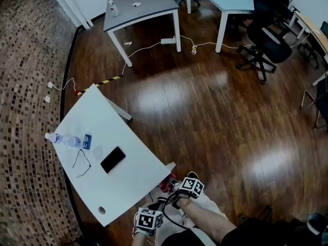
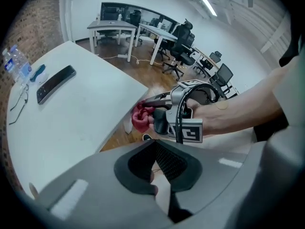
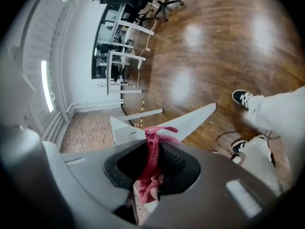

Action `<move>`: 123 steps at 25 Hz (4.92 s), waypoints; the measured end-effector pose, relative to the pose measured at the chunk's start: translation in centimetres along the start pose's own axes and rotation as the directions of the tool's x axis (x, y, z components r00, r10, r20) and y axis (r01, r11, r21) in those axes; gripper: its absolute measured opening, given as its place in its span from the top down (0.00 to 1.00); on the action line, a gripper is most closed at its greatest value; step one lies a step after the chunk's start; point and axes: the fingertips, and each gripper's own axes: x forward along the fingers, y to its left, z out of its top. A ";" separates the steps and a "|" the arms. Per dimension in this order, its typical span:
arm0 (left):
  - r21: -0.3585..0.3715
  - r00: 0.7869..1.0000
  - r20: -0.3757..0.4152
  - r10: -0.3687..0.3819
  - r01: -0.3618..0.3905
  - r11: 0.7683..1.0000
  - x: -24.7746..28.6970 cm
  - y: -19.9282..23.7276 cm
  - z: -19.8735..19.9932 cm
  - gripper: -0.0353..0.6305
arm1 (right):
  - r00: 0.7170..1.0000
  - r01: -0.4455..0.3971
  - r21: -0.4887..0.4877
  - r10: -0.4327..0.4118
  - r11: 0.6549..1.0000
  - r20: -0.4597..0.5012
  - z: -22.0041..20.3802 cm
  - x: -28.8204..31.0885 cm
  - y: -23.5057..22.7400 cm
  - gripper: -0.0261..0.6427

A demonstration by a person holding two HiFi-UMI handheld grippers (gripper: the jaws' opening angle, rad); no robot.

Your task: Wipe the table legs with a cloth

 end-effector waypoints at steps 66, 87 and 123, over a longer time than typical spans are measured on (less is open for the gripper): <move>0.225 0.951 -0.248 -0.186 0.243 0.944 24.0 4.9 -10.2 0.94 | 0.922 -0.332 0.069 0.309 0.941 0.232 7.8 13.3 -17.7 0.86; 0.033 0.961 -0.245 -0.131 0.143 0.989 35.6 7.6 -8.9 0.94 | 0.965 -0.243 0.187 0.217 0.952 0.150 11.3 20.6 -27.1 0.86; 0.146 0.947 -0.311 -0.078 0.129 0.981 46.7 9.0 -9.4 0.94 | 0.991 -0.108 0.189 0.091 0.976 0.095 17.3 32.0 -43.9 0.85</move>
